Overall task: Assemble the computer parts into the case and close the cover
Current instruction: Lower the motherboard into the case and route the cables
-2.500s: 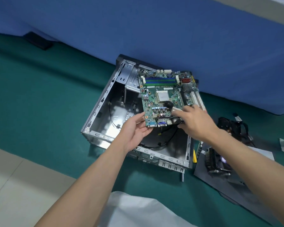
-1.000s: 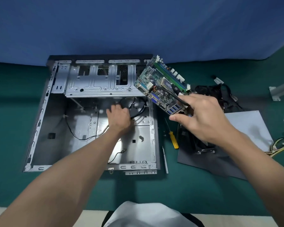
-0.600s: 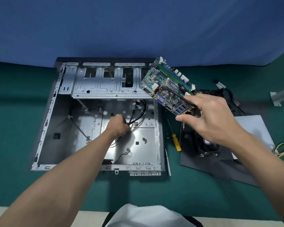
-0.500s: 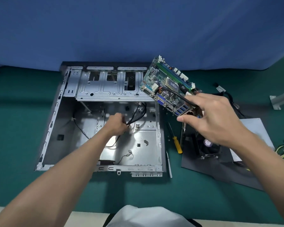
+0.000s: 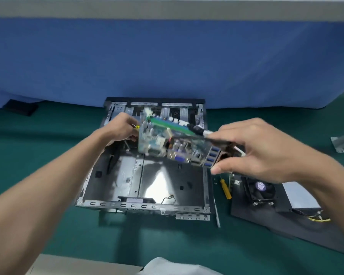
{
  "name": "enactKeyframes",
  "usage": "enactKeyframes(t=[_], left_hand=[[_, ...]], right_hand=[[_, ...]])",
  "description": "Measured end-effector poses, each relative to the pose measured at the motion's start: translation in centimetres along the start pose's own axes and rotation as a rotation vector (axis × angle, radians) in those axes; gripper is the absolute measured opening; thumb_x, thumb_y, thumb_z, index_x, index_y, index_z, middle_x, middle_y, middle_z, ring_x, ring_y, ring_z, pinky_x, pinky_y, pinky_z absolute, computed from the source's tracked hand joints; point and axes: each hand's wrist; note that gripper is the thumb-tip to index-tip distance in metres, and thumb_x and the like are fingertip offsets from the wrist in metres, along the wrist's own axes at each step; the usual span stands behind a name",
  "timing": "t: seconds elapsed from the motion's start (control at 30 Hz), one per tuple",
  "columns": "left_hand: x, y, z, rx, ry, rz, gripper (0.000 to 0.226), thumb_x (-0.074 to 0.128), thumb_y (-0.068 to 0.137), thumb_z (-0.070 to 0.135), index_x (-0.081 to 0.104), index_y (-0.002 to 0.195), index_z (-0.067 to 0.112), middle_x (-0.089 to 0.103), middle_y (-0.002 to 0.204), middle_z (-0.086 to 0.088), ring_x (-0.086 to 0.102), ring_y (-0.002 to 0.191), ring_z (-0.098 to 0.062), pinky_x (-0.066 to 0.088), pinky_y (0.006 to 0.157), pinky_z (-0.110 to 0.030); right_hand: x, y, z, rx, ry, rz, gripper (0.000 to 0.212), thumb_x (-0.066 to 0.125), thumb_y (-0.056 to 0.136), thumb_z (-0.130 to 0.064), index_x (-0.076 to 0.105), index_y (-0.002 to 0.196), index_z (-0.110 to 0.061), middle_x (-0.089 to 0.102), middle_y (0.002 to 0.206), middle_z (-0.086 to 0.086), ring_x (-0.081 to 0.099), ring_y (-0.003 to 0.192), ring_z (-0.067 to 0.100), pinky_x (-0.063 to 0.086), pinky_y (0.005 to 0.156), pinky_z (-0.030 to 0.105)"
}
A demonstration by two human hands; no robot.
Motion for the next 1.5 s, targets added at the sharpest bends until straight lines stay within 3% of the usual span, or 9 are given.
enactKeyframes(t=[0.1, 0.2, 0.43, 0.63, 0.7, 0.83, 1.0, 1.13, 1.5], left_hand=[[-0.5, 0.4, -0.1, -0.016, 0.109, -0.017, 0.029, 0.050, 0.088, -0.014, 0.072, 0.102, -0.002, 0.070, 0.105, -0.015, 0.064, 0.089, -0.023, 0.049, 0.072, -0.023], [-1.3, 0.5, -0.2, -0.002, 0.162, -0.071, 0.030, 0.052, 0.091, -0.010, 0.066, 0.117, -0.002, 0.066, 0.117, -0.016, 0.062, 0.095, -0.022, 0.046, 0.068, -0.017], [-2.4, 0.7, 0.9, 0.092, 0.391, -0.148, 0.027, 0.069, 0.088, 0.006, 0.070, 0.114, 0.008, 0.073, 0.098, -0.013, 0.064, 0.083, -0.021, 0.044, 0.074, -0.024], [-0.7, 0.1, 2.8, 0.199, 0.394, -0.065, 0.022, 0.070, 0.089, 0.017, 0.073, 0.109, 0.010, 0.069, 0.081, -0.007, 0.057, 0.065, -0.012, 0.041, 0.060, -0.021], [-0.1, -0.1, 3.2, 0.228, 0.408, -0.011, 0.024, 0.069, 0.090, 0.022, 0.073, 0.111, 0.012, 0.069, 0.088, -0.006, 0.055, 0.071, -0.011, 0.040, 0.068, -0.022], [1.1, -0.7, 3.6, 0.243, 0.378, 0.064, 0.030, 0.067, 0.091, 0.024, 0.069, 0.118, 0.012, 0.068, 0.111, -0.015, 0.058, 0.107, -0.026, 0.043, 0.088, -0.027], [1.9, -1.5, 4.3, 0.294, 0.451, 0.093, 0.024, 0.064, 0.092, 0.021, 0.071, 0.114, 0.015, 0.067, 0.110, -0.016, 0.057, 0.110, -0.033, 0.049, 0.092, -0.038], [2.4, -2.0, 4.6, 0.276, 0.541, 0.148, 0.024, 0.062, 0.091, 0.025, 0.070, 0.113, 0.026, 0.066, 0.113, -0.012, 0.056, 0.111, -0.035, 0.049, 0.087, -0.040], [3.8, -2.7, 3.5, 0.330, 0.491, 0.177, 0.023, 0.061, 0.093, 0.024, 0.070, 0.114, 0.022, 0.071, 0.107, -0.013, 0.062, 0.102, -0.036, 0.053, 0.084, -0.047]], right_hand=[[1.0, 0.3, -0.8, -0.042, -0.068, -0.084, 0.054, 0.065, 0.079, -0.056, 0.065, 0.118, -0.019, 0.059, 0.087, -0.011, 0.050, 0.081, 0.006, 0.039, 0.074, 0.019], [1.6, 0.4, -1.6, -0.060, -0.103, -0.130, 0.055, 0.063, 0.082, -0.055, 0.060, 0.123, -0.018, 0.048, 0.086, -0.017, 0.037, 0.078, 0.000, 0.030, 0.073, 0.009], [2.2, 1.3, -3.9, -0.068, -0.205, -0.266, 0.041, 0.061, 0.086, -0.053, 0.059, 0.107, -0.018, 0.054, 0.089, -0.003, 0.042, 0.083, 0.009, 0.035, 0.074, 0.025], [5.2, 3.1, -5.7, -0.081, -0.233, -0.373, 0.033, 0.064, 0.086, -0.048, 0.056, 0.100, -0.018, 0.052, 0.090, -0.004, 0.049, 0.090, 0.017, 0.042, 0.074, 0.034], [6.3, 3.8, -5.3, -0.047, -0.195, -0.384, 0.042, 0.063, 0.086, -0.048, 0.058, 0.114, -0.017, 0.056, 0.097, -0.002, 0.049, 0.098, 0.017, 0.040, 0.073, 0.031], [9.4, 5.1, -4.3, 0.019, -0.125, -0.363, 0.056, 0.064, 0.087, -0.046, 0.052, 0.132, -0.015, 0.059, 0.117, 0.006, 0.046, 0.116, 0.022, 0.044, 0.093, 0.038], [13.6, 6.4, -2.2, 0.102, -0.158, -0.287, 0.053, 0.065, 0.087, -0.044, 0.052, 0.129, -0.016, 0.054, 0.108, 0.003, 0.052, 0.108, 0.026, 0.039, 0.074, 0.031], [16.0, 7.8, -1.0, 0.123, -0.179, -0.261, 0.048, 0.065, 0.087, -0.043, 0.056, 0.118, -0.009, 0.050, 0.097, 0.004, 0.055, 0.098, 0.030, 0.049, 0.076, 0.040], [20.2, 10.6, 4.2, 0.218, -0.259, -0.243, 0.028, 0.068, 0.086, -0.028, 0.061, 0.102, -0.006, 0.057, 0.096, 0.010, 0.060, 0.078, 0.027, 0.044, 0.060, 0.031]])
Point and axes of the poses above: each hand's wrist, its own y-axis towards the middle knuckle, its own x-axis out of the palm, z = x × y
